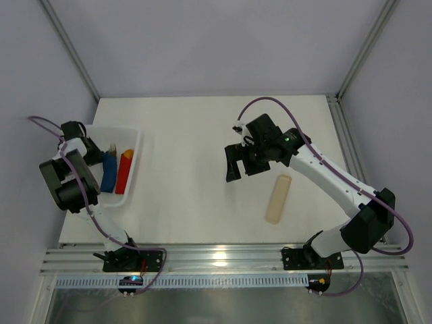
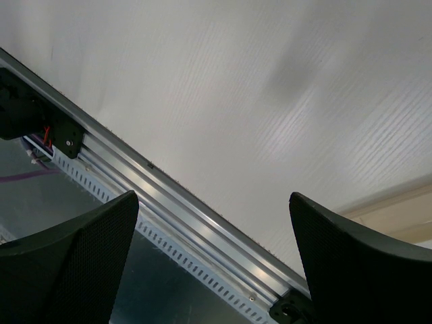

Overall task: Place the utensils on the paper napkin and roll it up
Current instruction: Adjust the utensils in the bin.

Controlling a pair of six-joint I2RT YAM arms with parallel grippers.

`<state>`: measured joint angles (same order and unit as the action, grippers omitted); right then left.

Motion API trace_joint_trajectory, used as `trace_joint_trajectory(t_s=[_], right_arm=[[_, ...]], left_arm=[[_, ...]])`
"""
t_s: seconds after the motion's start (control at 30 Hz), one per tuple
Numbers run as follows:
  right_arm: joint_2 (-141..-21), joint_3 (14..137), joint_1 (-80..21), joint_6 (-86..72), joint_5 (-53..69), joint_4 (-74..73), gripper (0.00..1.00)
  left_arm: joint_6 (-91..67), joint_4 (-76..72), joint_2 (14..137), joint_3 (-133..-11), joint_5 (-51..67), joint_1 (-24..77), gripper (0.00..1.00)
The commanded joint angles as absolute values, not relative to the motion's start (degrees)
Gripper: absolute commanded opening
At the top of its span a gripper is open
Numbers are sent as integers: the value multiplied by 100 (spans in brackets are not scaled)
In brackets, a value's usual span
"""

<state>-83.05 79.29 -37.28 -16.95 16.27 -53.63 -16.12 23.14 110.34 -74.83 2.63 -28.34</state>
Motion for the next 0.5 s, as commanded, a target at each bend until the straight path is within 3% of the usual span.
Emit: trace_joint_trajectory(t_s=[0.0, 0.27, 0.47], right_arm=[[-8332, 8147, -3709, -1784, 1714, -5265, 95], [-8341, 8130, -3709, -1802, 1740, -5229, 95], [-8350, 8139, -3709, -1819, 1767, -5212, 95]], left_arm=[[-1529, 2013, 11083, -7541, 518, -2769, 0], [-1468, 1898, 10986, -7400, 861, -2663, 0], [-1459, 1968, 10890, -7330, 414, -2637, 0]])
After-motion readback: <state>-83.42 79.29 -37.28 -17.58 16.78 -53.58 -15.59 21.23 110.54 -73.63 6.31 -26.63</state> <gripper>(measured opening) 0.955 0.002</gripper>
